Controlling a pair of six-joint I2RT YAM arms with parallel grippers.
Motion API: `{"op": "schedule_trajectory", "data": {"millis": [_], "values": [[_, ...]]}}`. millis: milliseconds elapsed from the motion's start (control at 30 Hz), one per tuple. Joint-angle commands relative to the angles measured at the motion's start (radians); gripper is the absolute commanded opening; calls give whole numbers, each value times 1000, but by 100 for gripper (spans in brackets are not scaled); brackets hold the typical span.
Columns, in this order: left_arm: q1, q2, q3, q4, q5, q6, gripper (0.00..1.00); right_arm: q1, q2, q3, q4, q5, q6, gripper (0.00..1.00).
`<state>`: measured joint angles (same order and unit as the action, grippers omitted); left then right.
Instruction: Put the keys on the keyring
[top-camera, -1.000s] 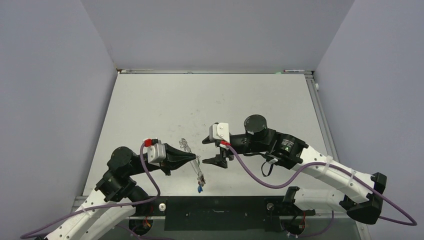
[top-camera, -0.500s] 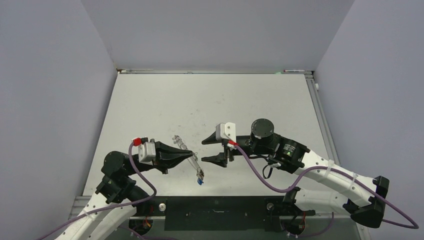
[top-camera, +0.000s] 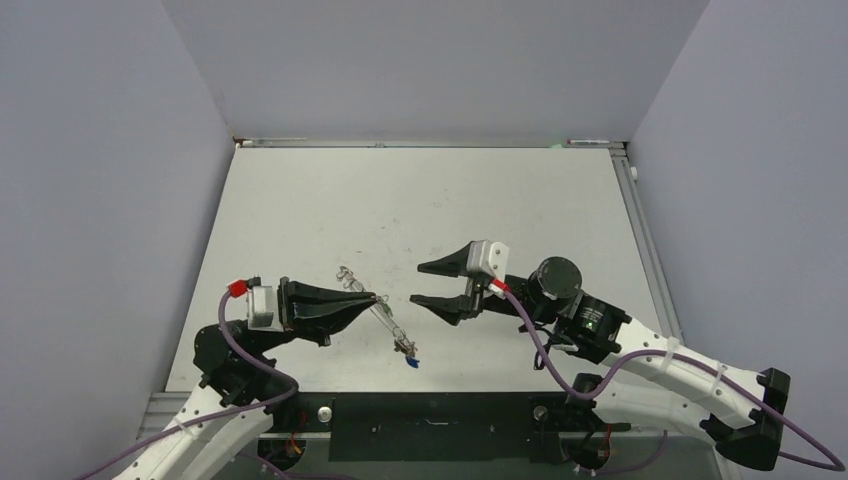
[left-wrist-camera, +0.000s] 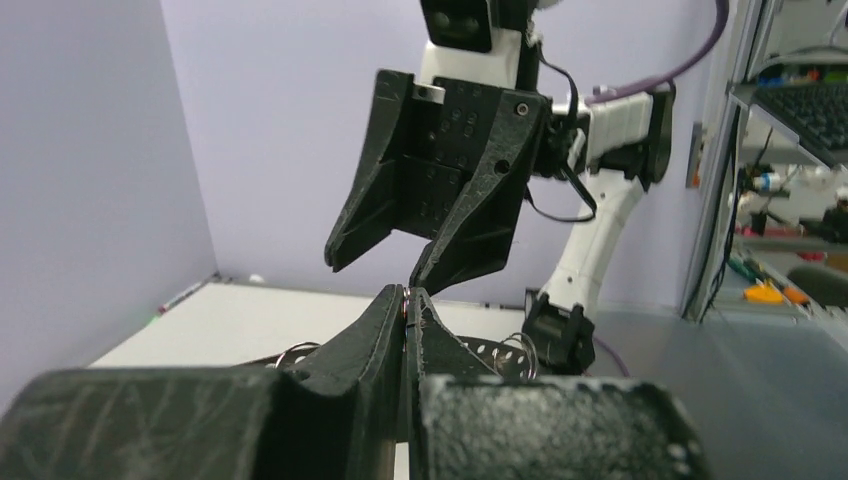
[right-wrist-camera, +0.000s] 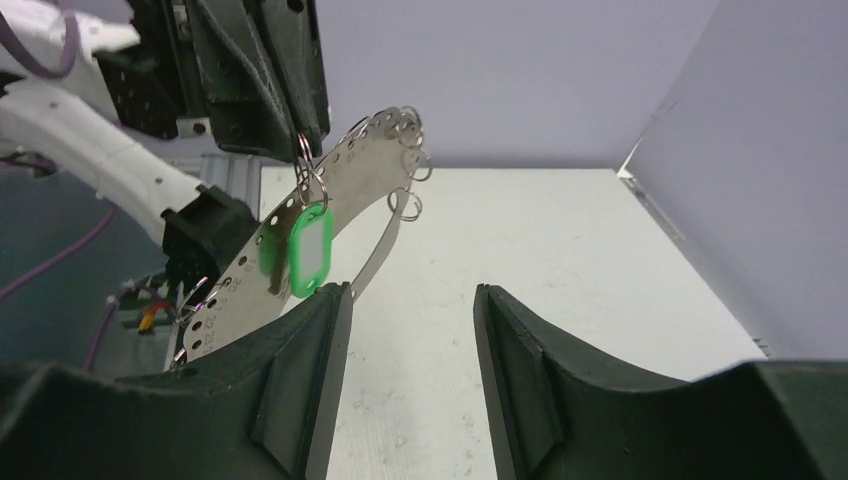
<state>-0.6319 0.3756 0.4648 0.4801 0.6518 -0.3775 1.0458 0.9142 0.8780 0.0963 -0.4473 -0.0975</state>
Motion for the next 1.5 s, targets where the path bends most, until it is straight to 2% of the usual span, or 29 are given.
{"op": "schedule_trajectory", "data": {"millis": [0, 167, 400, 567, 700, 933, 1033, 1133, 1300, 1467], "values": [[5, 1, -97, 456, -171, -186, 0, -8, -75, -57, 213, 128, 61, 49], [1, 47, -174, 697, -280, -259, 0, -10, -133, -126, 300, 226, 91, 49], [-6, 231, -199, 1052, -353, -344, 0, -10, -142, -162, 357, 277, 127, 49], [-7, 340, -147, 1160, -329, -408, 0, -9, -138, -159, 338, 288, 125, 48], [-6, 308, -116, 1047, -269, -399, 0, -9, -154, -139, 283, 305, 113, 48], [-6, 108, -4, 514, -123, -169, 0, -9, -170, -110, 203, 277, 68, 48], [-6, 65, -1, 371, -95, -88, 0, -10, -162, -97, 191, 222, 56, 48], [-6, 47, -29, 318, -83, -53, 0, -9, -140, -60, 147, 121, 34, 48], [11, 67, -52, 337, 1, -82, 0, -9, -105, 5, 56, -67, -6, 48], [10, 77, -47, 304, 56, -84, 0, -11, -44, 62, 16, -166, -39, 46]]}}
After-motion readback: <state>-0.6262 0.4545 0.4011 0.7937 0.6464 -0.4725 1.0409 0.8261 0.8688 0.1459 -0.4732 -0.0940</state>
